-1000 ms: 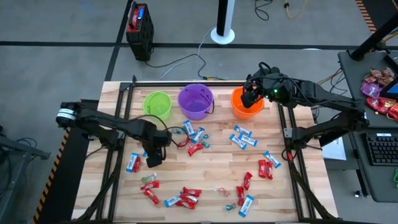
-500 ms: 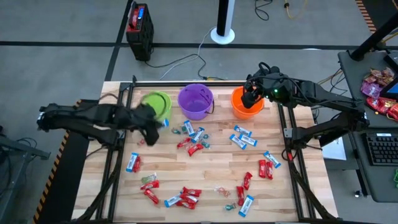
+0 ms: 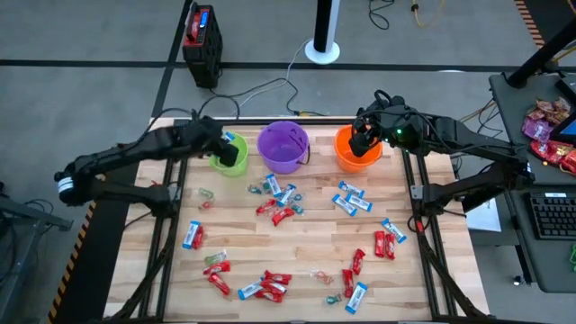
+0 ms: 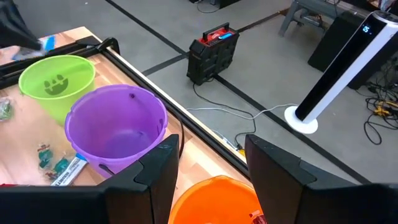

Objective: Sort candy by brand, put in halloween buckets
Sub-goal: Put the white chocolate into the green bucket, then put the red chocolate into the orange bucket

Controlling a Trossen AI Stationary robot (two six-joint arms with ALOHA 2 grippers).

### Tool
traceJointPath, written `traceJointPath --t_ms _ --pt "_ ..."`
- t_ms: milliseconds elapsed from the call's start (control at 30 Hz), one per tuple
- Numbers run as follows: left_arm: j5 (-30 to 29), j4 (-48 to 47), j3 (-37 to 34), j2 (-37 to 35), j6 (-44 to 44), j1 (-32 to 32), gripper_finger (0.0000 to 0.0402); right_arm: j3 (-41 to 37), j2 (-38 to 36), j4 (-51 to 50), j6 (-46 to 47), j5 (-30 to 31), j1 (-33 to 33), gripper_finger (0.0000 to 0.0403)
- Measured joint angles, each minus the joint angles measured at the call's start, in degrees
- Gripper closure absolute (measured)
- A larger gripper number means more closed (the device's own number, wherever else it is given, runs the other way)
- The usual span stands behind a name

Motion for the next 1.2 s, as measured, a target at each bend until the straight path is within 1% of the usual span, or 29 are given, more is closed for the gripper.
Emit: traceJointPath --t_ms 67,133,400,533,633,733,900,1067,1133,1167,1200 --pt "4.30 -0.10 0.08 1.74 0.98 2.26 0.0401 0.00 0.00 0.00 0.06 0.00 0.00 0.0225" --pt "5.70 -0.59 0.53 3.40 0.76 3.34 0.0399 0.00 0.00 -0.02 0.03 0.00 0.00 0.0225" --pt "3.28 -6.16 5.07 7.62 1.19 3.50 0.0358 0.00 0.00 -0.37 -0.02 -0.02 0.00 0.0225" --pt "3.24 -7.64 7.38 8.78 1.93 3.49 0.0338 0.00 0.02 -0.55 -0.78 -0.02 0.00 0.0225" --pt "4.49 -10.09 10.66 8.67 0.37 2.25 0.0330 -0.02 0.02 -0.55 -0.72 -0.08 0.00 0.0225" --pt "5.11 -12.67 14.14 7.22 -3.20 -1.85 0.0329 -0.02 0.02 -0.51 -0.39 -0.11 0.02 0.0225" --pt "4.67 -13.17 17.34 3.16 -4.38 -13.72 0.0329 -0.02 0.02 -0.26 0.03 -0.13 0.02 0.0225" --pt "4.67 -13.26 16.51 -0.56 -0.83 -25.46 0.0329 -0.02 0.08 0.47 0.40 -0.22 0.02 0.0225" --pt "4.15 -13.18 15.35 -1.70 0.93 -28.70 0.0329 -0.02 0.42 1.70 3.81 -0.24 0.02 0.0225" --pt "3.45 -13.09 14.52 -2.22 1.32 -30.08 0.0329 -0.02 0.79 3.33 6.30 -0.99 0.00 0.0225" --pt "2.86 -12.83 13.50 -2.84 1.55 -31.28 0.0329 -0.02 1.45 5.31 7.16 -4.34 -0.02 0.0225"
